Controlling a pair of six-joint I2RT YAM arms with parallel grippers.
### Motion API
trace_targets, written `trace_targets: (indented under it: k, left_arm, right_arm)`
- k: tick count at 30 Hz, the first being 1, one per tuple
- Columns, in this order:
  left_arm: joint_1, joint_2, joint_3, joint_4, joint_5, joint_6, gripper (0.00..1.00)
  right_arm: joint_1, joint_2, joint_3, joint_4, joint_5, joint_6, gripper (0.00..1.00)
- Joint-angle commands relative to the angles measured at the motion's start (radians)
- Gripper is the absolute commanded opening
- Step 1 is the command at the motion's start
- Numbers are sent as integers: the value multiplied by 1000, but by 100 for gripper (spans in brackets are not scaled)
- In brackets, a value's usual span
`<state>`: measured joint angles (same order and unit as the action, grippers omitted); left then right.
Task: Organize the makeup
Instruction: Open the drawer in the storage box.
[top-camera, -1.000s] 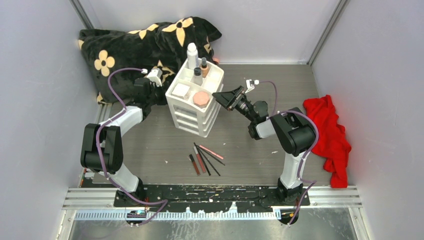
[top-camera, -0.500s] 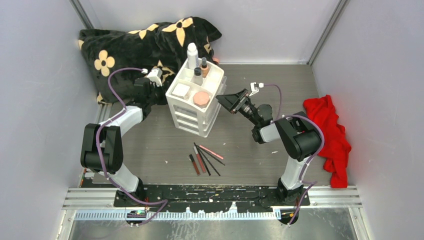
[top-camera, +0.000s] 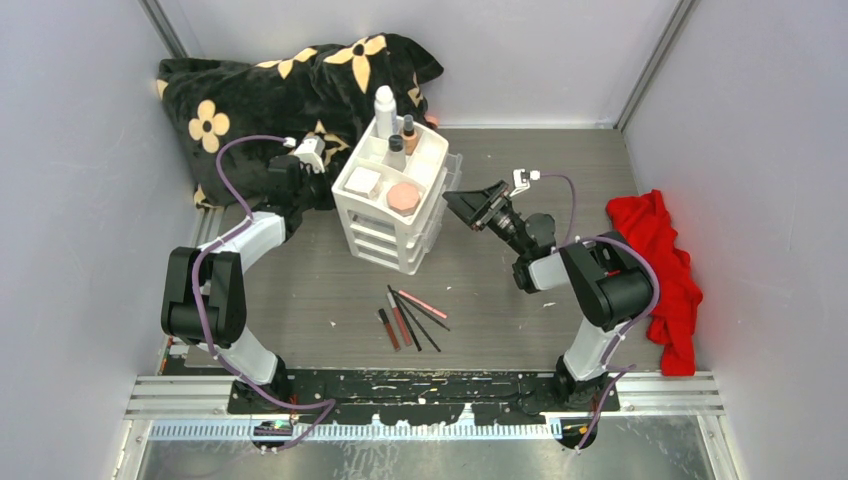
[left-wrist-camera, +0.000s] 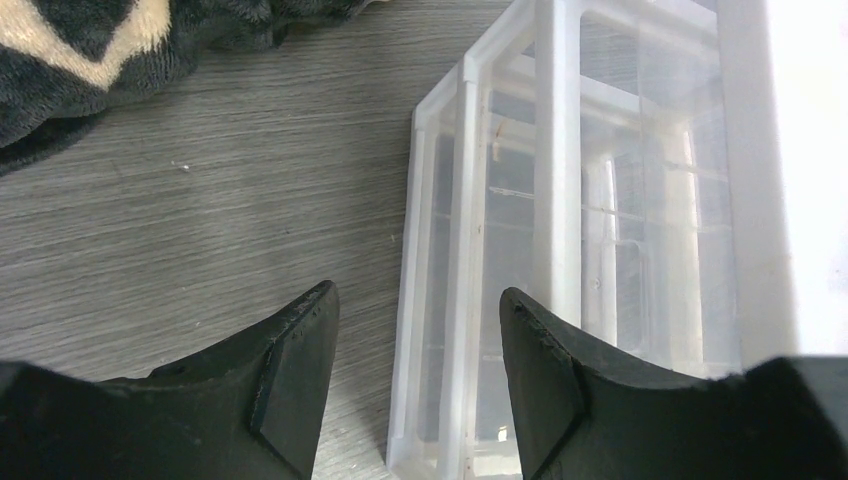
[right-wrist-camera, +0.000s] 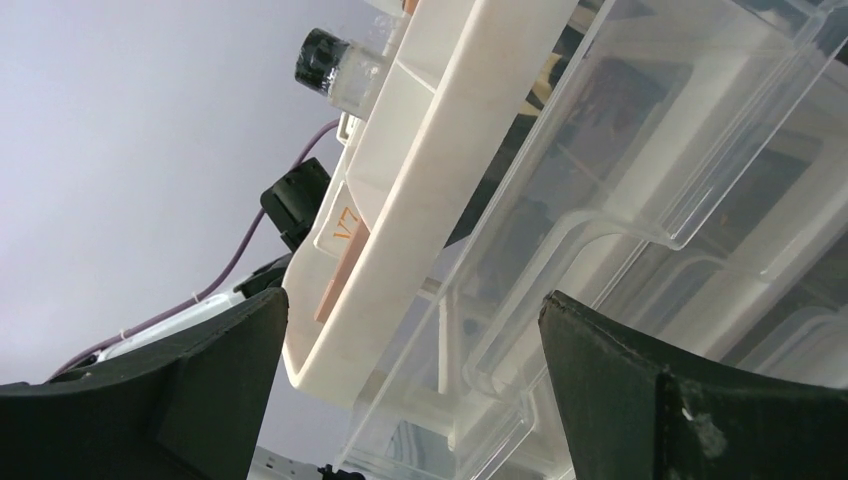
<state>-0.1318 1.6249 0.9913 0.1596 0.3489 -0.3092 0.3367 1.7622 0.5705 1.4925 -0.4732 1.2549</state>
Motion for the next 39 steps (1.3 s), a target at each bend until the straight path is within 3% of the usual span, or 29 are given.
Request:
trace_targets:
  k: [1,39]
  left_arm:
    - [-9,-13,21,29,30,-7,61]
    - [-9,-23,26,6,14,18,61]
  right_arm:
    - [-37,-105,-16,203,11,-1,100]
    - [-179,-217,-173,200,-137,56,100]
